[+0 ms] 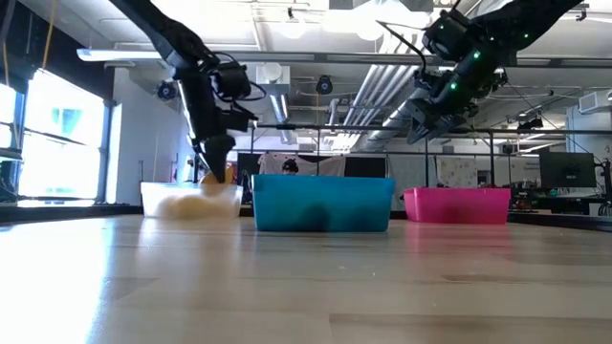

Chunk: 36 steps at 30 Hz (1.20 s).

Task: Sort produce into baskets
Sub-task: Put the lemon into the transparent bin, then put the garlic into the blue bin

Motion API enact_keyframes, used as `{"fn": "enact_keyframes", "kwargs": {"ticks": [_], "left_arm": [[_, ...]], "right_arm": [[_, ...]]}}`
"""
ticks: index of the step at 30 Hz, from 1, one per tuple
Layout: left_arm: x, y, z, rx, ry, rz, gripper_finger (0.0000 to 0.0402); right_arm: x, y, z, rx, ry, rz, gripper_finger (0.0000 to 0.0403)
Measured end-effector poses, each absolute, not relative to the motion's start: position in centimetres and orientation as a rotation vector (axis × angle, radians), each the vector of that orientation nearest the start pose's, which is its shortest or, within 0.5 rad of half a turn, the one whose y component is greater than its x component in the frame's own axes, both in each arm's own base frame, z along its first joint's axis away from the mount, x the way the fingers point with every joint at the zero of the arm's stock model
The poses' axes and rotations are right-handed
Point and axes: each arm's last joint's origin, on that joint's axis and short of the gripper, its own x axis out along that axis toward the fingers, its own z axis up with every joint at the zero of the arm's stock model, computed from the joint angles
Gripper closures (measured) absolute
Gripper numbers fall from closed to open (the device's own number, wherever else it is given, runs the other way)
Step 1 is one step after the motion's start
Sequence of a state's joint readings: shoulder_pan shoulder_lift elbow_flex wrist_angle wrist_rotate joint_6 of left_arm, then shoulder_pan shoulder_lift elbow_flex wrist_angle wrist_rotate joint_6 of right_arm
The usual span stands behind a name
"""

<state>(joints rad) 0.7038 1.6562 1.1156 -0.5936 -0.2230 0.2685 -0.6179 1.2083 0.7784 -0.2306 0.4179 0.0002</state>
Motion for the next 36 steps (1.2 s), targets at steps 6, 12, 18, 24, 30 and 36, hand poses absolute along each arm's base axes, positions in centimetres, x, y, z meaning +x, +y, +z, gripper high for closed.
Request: {"fn": "enact_keyframes", "kwargs": {"ticks": [6, 12, 18, 24, 30, 36], "left_arm": [[24.4, 21.5, 21.0, -0.041, 1.191, 0.668, 0.0130], [24.2, 20.8, 21.6, 0.003, 1.020, 0.705, 0.0144], [23.5, 18.0, 22.6, 0.046, 0.760, 0.664, 0.0175], [22.6, 13.8, 23.3, 0.057, 0.476, 0.562, 0.0200], [21.8, 9.7, 23.4, 0.098, 0.314, 0.452, 0.0209], [20.7, 7.0, 22.6, 0.091, 0.232, 0.374, 0.0209]], "right_arm": [[20.2, -14.5, 24.5, 0.052, 0.692, -0.955, 0.0095], [21.3, -12.9, 24.1, 0.055, 0.643, -0.900, 0.0161], [22.1, -10.0, 22.1, 0.041, 0.644, -0.837, 0.0286], [22.9, -5.7, 20.8, 0.080, 0.645, -0.710, 0.0394], [23.0, -0.3, 20.4, 0.106, 0.643, -0.640, 0.0391], [21.5, 4.7, 19.9, 0.212, 0.724, -0.559, 0.0399]]}}
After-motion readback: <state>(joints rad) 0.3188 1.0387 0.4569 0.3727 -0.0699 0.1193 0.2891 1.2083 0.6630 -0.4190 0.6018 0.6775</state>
